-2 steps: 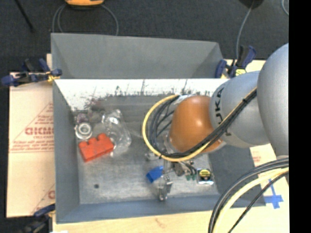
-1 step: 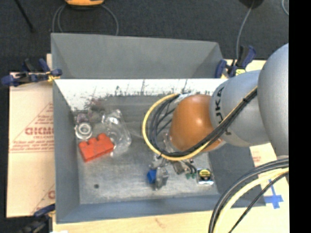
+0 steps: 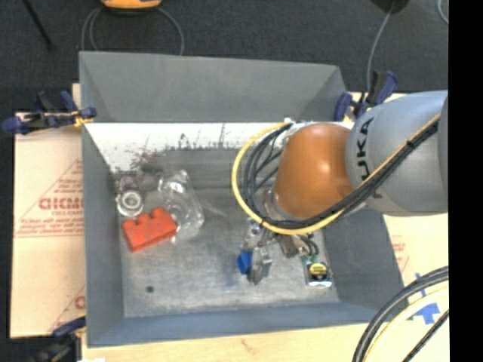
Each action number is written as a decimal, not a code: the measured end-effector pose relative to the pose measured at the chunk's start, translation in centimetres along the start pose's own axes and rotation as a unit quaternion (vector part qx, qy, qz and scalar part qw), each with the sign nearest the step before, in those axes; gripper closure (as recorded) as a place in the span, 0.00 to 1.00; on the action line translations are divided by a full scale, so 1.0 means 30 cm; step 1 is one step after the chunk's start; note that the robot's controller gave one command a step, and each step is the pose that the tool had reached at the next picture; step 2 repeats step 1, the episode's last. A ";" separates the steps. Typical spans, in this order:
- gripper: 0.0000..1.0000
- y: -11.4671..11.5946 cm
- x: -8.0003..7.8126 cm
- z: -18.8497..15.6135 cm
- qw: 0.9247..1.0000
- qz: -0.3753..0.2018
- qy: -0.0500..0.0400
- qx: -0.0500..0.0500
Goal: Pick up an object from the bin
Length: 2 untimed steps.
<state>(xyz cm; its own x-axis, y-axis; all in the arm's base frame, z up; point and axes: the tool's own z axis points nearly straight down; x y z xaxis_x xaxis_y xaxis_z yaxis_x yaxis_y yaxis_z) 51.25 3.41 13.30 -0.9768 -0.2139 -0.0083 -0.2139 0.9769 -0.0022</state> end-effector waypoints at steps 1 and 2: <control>1.00 -0.005 -0.005 -0.036 1.000 0.002 0.002 0.000; 1.00 -0.005 -0.005 -0.036 1.000 0.002 0.002 0.000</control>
Offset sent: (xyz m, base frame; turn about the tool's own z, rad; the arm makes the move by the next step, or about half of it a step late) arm 0.0001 -0.0001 0.0098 0.0000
